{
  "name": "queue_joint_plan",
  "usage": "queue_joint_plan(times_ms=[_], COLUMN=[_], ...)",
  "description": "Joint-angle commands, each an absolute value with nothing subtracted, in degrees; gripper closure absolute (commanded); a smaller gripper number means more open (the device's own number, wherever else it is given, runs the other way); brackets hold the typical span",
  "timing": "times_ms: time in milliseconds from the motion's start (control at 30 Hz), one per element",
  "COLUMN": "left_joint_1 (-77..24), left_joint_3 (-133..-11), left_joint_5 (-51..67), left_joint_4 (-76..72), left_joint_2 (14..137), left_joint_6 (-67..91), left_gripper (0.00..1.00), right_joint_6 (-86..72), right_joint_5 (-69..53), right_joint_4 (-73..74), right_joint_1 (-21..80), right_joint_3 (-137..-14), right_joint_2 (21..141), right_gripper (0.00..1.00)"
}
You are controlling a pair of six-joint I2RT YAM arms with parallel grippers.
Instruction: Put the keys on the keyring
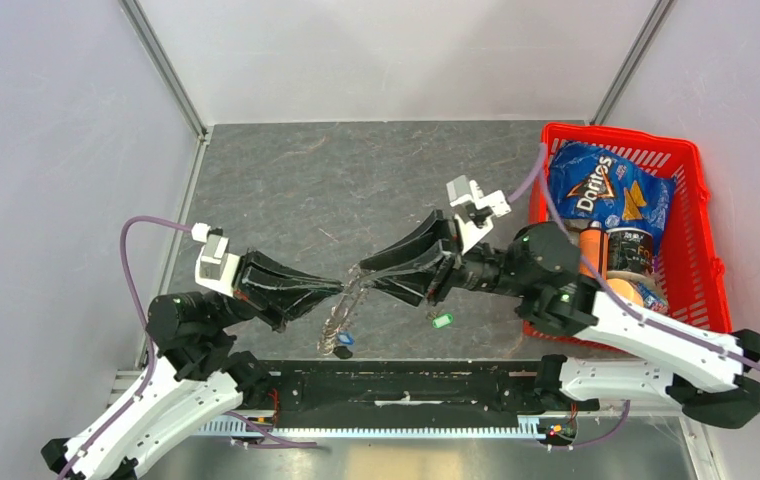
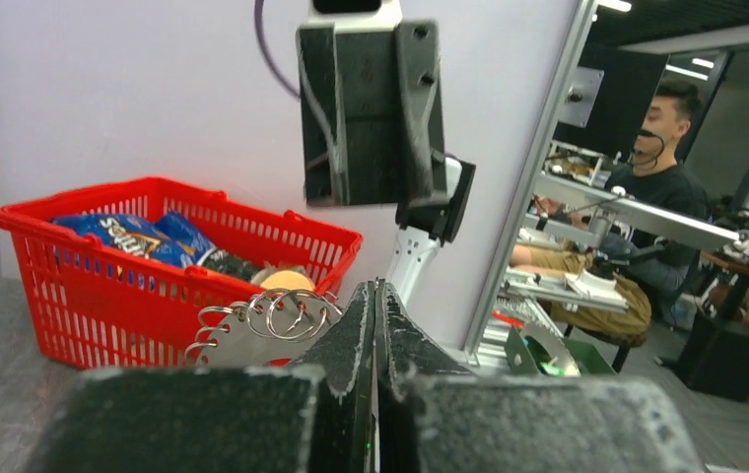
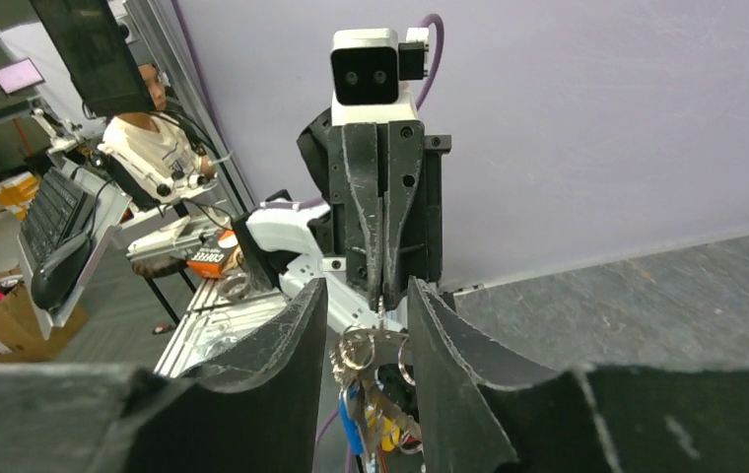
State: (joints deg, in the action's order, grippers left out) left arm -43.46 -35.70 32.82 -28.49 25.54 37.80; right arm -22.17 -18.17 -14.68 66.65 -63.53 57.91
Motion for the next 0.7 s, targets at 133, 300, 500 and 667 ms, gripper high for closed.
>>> queue_joint_plan(times_ms=[133,300,500,667], left_joint_1=[-43.3,-43.3,-43.4,-43.4], left_joint_3=[-43.9,-47.6,-52.3,-53.8], left_joint_5=[39.4,42.2,45.2,45.5], left_joint_4=[-14.2,-9.6,-3.1,-0.4], left_joint_2=[25.6,27.8,30.8,32.0], left_joint_6=[30.7,29.7,28.2,26.6], left_gripper=[0.98,0.98,0.98,0.98], right_joint_6=[-15.2,-13.3,-11.4,-10.7], right_joint_5=[-23.6,-28.1,-30.2,-31.3], right_joint_4=[21.0,32.1,37.3,37.6], right_joint_1=[66.7,66.7,66.7,66.7], right_joint_3=[-81.5,-89.1,-92.6,-93.3], right_joint_2=[58.6,65.1,69.0,70.0], right_gripper=[0.53,0.53,0.54,0.55])
